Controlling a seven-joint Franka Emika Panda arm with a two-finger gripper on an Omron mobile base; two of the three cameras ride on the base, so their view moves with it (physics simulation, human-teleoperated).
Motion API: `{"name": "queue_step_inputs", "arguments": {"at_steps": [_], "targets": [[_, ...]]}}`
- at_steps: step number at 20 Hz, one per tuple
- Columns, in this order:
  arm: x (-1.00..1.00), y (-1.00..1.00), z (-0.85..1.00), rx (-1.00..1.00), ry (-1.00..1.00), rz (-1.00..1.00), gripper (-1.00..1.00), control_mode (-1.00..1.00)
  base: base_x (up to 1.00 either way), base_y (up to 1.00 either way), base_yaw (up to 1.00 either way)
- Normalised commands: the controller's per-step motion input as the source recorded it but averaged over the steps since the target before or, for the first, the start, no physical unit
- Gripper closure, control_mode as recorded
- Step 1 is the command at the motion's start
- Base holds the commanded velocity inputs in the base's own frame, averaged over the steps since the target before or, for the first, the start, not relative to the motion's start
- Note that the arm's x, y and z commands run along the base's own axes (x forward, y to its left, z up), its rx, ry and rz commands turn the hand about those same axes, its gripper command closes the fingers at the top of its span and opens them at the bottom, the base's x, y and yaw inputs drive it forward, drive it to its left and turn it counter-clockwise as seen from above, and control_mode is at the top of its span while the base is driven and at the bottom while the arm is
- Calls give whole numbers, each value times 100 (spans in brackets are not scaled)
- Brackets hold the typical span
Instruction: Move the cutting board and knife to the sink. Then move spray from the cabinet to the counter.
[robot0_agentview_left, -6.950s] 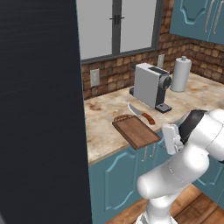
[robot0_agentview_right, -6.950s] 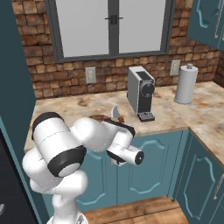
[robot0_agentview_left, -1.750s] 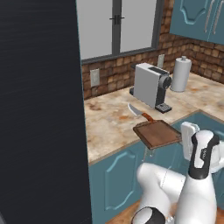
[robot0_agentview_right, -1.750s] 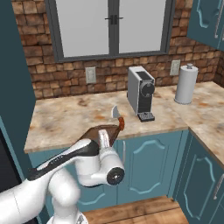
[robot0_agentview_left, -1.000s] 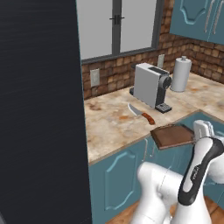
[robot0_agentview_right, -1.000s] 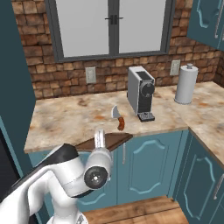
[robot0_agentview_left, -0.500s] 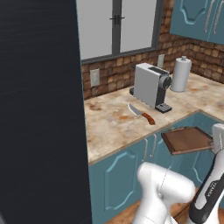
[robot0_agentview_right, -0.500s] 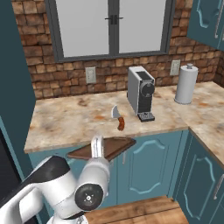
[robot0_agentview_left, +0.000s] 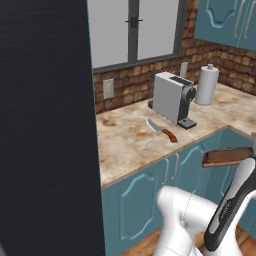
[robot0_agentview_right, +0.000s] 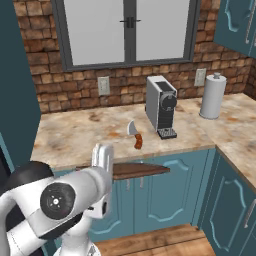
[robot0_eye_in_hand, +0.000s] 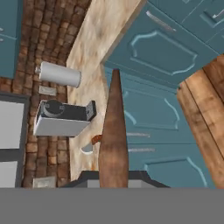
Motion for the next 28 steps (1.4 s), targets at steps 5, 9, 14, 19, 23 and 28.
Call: {"name": "queue_step_inputs", "arguments": {"at_steps": [5,9,14,19,23,28], "targets": [[32,16,28,-15,16,-1,100,-100,0,0,0],[59,0,11,-9,17,11,100,-100,0,0,0],[94,-7,0,-8,19,7,100,-100,0,0,0],[73,0,21,-3,17,0,100,-100,0,0,0],[77,0,4,0,10,0,100,-100,0,0,0],[7,0,0,0,0,0,100,-100,0,0,0]]}}
